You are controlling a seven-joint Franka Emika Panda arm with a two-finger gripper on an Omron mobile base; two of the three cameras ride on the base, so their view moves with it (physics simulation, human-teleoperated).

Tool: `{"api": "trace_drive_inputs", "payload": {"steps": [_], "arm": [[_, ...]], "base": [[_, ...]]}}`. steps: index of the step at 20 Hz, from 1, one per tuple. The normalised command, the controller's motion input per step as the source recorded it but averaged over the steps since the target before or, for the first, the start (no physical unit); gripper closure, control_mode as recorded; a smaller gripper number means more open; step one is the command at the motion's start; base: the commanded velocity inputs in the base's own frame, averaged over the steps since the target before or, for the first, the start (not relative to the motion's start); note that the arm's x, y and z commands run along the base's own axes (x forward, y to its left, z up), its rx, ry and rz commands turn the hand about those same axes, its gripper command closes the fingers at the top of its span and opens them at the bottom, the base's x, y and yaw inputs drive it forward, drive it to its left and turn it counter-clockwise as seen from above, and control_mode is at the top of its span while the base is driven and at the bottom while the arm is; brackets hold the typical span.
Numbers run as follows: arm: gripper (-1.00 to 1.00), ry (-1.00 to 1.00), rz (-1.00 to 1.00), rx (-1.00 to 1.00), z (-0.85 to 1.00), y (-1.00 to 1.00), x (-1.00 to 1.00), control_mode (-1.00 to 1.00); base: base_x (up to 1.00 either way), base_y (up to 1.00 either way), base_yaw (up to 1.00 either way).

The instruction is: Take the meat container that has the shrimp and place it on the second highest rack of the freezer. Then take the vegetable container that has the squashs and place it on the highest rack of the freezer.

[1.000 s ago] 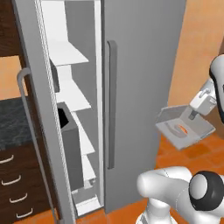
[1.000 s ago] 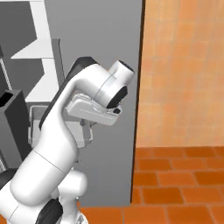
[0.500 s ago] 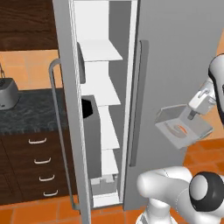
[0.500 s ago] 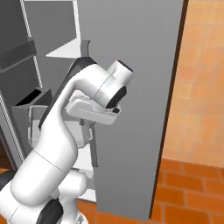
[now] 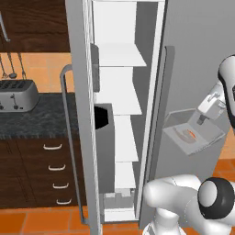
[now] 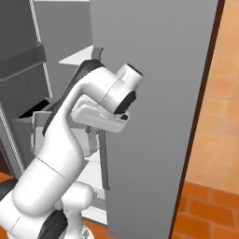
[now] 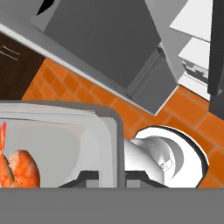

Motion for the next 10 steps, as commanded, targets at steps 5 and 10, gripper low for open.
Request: {"api": "trace_drive_inputs", "payload": {"steps": [5,10], "arm": [[1.0,0.0,0.0,0.0,0.0,0.0,0.0,1.0],[1.0,0.0,0.0,0.0,0.0,0.0,0.0,1.0]], "base": [[0.04,-0.11,0.36],[0.08,0.0,0.09]]}}
